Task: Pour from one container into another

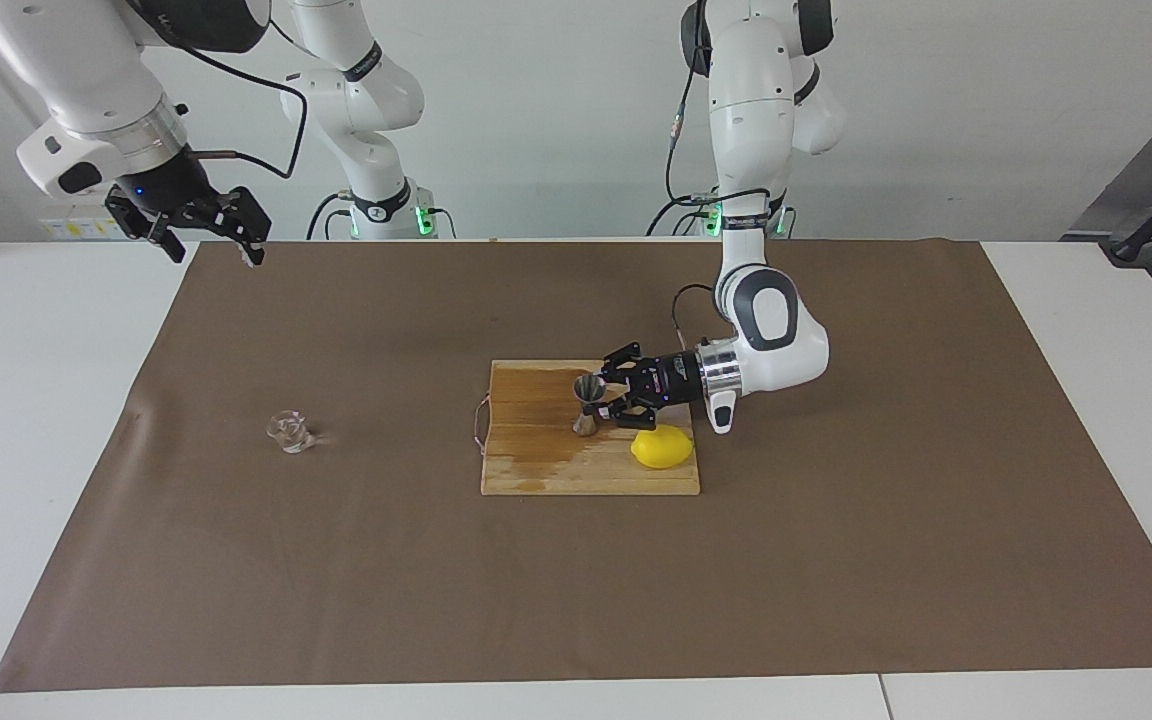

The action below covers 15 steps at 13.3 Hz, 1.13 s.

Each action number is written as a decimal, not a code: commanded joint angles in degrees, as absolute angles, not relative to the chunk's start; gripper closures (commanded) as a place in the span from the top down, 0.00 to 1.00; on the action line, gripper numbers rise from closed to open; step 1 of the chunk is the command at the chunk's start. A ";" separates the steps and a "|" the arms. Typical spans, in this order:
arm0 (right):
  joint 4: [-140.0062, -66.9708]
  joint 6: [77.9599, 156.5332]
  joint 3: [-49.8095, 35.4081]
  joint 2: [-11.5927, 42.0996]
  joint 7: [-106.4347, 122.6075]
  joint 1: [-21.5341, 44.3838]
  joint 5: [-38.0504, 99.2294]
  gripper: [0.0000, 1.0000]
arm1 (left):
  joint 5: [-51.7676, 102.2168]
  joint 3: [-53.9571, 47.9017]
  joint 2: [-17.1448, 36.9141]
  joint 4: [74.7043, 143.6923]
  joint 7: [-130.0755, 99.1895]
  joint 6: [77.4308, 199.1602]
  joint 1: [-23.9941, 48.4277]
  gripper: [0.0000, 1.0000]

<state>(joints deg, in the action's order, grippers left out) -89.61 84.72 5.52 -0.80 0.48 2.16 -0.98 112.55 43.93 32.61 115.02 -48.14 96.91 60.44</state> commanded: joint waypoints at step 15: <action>-90.35 84.38 5.36 -1.49 0.88 1.85 -1.23 1.00 | 114.17 45.44 33.13 115.84 -46.84 98.26 62.31 1.00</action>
<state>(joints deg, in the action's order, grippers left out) -89.61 84.72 5.52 -0.80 0.48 2.15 -0.98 112.66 44.01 32.95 115.02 -46.96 97.28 60.57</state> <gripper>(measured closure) 0.000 0.013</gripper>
